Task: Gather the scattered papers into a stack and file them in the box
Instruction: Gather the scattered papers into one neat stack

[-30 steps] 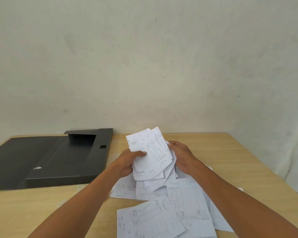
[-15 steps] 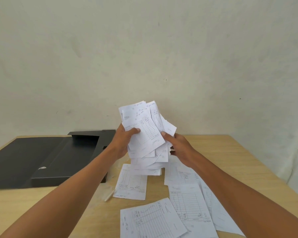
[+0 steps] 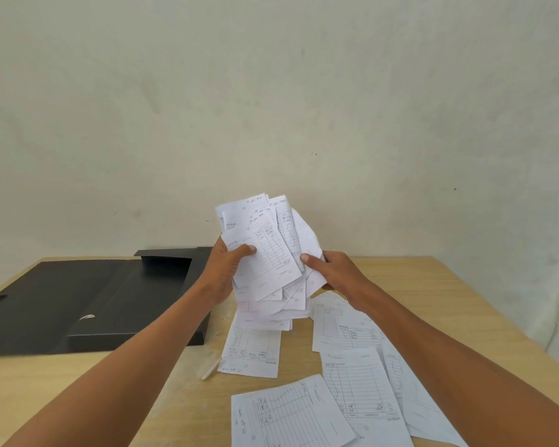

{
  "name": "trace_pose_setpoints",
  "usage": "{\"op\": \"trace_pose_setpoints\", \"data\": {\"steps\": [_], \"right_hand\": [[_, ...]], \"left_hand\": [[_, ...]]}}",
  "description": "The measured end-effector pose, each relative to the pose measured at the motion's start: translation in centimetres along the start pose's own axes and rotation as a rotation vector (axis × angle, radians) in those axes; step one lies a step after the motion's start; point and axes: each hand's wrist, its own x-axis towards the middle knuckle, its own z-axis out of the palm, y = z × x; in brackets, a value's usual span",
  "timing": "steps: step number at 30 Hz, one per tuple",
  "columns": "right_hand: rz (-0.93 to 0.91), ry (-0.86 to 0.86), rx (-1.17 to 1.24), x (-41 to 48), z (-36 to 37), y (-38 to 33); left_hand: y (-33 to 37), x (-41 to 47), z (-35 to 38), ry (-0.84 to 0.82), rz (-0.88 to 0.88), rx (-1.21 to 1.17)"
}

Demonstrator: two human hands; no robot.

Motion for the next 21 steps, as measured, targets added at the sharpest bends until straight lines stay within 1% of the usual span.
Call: {"op": "trace_pose_setpoints", "data": {"steps": [2,4,5,8,11,13,15,16,19,21], "right_hand": [[-0.03,0.051,0.054,-0.2,0.1,0.3],[-0.089,0.155,0.136,-0.3,0.0,0.5],[-0.097,0.179,0.124,-0.3,-0.1,0.6],[-0.108,0.161,-0.028,-0.1,-0.1,1.3],[-0.144,0.184,-0.054,-0.3,-0.1,0.9],[-0.139,0.124,-0.13,-0.6,0.1,0.5],[-0.077,0.005,-0.218,-0.8,0.6,1.2],[-0.052,-0.027,-0.238,-1.0,1.0,1.6],[-0.001,-0.048,-0.192,-1.4,1.8,3.0],[0.038,-0.085,-0.135,-1.6,2.2,3.3]], "left_hand": [[-0.5,-0.2,0.0,-0.001,-0.003,0.009],[-0.7,-0.2,0.0,-0.004,0.002,0.009],[-0.8,-0.2,0.0,-0.002,0.006,0.008],[-0.7,-0.3,0.0,0.006,0.031,0.015],[-0.7,-0.4,0.1,0.01,0.08,0.026],[-0.9,-0.6,0.1,0.027,0.091,0.024],[-1.6,-1.2,-0.1,0.049,0.078,0.029],[-2.2,-1.6,-0.3,0.061,0.066,0.035],[-4.2,-2.6,-1.2,0.068,0.027,0.067],[-4.8,-3.0,-1.4,0.041,0.007,0.093]]}}
